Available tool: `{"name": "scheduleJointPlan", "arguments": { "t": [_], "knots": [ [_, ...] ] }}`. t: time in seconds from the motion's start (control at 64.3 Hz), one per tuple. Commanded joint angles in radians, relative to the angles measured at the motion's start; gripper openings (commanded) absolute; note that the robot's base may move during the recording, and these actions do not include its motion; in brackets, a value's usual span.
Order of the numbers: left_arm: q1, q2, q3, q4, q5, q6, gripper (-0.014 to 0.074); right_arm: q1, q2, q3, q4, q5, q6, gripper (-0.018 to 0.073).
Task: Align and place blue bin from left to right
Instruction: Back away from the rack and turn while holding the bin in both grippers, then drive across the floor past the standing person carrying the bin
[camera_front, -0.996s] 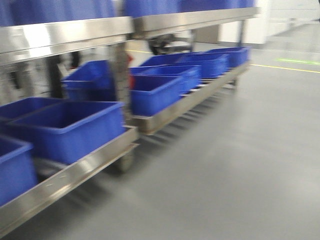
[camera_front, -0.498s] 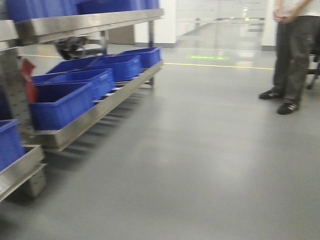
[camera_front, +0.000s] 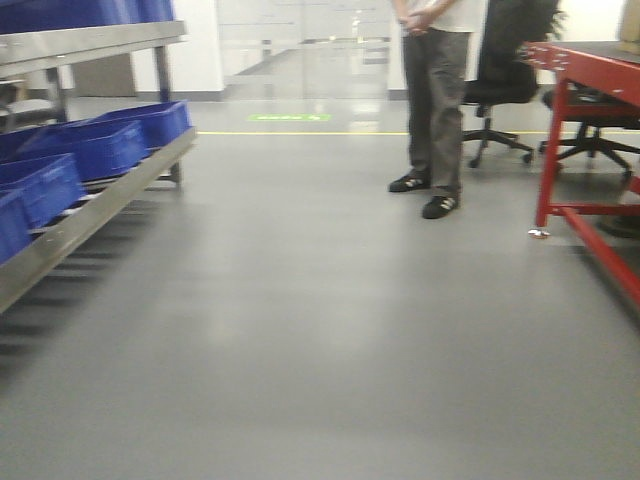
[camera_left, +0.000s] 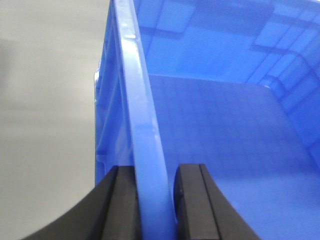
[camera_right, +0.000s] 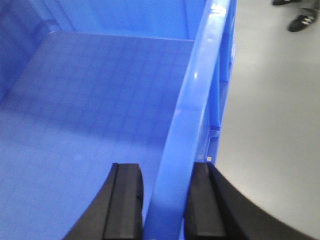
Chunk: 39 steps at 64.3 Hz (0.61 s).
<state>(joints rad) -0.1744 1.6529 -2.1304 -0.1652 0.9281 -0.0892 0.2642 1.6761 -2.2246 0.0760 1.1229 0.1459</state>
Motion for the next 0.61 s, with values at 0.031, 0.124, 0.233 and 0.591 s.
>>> {"name": "scheduleJointPlan", "arguments": {
  "t": [0.031,0.124,0.233,0.591],
  "knots": [
    [-0.017,-0.026,-0.018,-0.089,-0.109,0.017,-0.0111,0.018,-0.02,-0.018,0.076,-0.112,-0.041,-0.0067],
    [-0.017,-0.026,-0.018,-0.089,-0.109,0.017,-0.0111,0.018,-0.02,-0.018,0.076,-0.112,-0.041,-0.0067],
    [-0.017,-0.026,-0.018,-0.089,-0.109,0.017,-0.0111,0.018,-0.02,-0.018,0.076,-0.112,-0.041,-0.0067],
    [-0.017,-0.026,-0.018,-0.089,-0.109,0.017,-0.0111,0.018,-0.02,-0.018,0.076,-0.112,-0.041,-0.0067]
  ]
}}
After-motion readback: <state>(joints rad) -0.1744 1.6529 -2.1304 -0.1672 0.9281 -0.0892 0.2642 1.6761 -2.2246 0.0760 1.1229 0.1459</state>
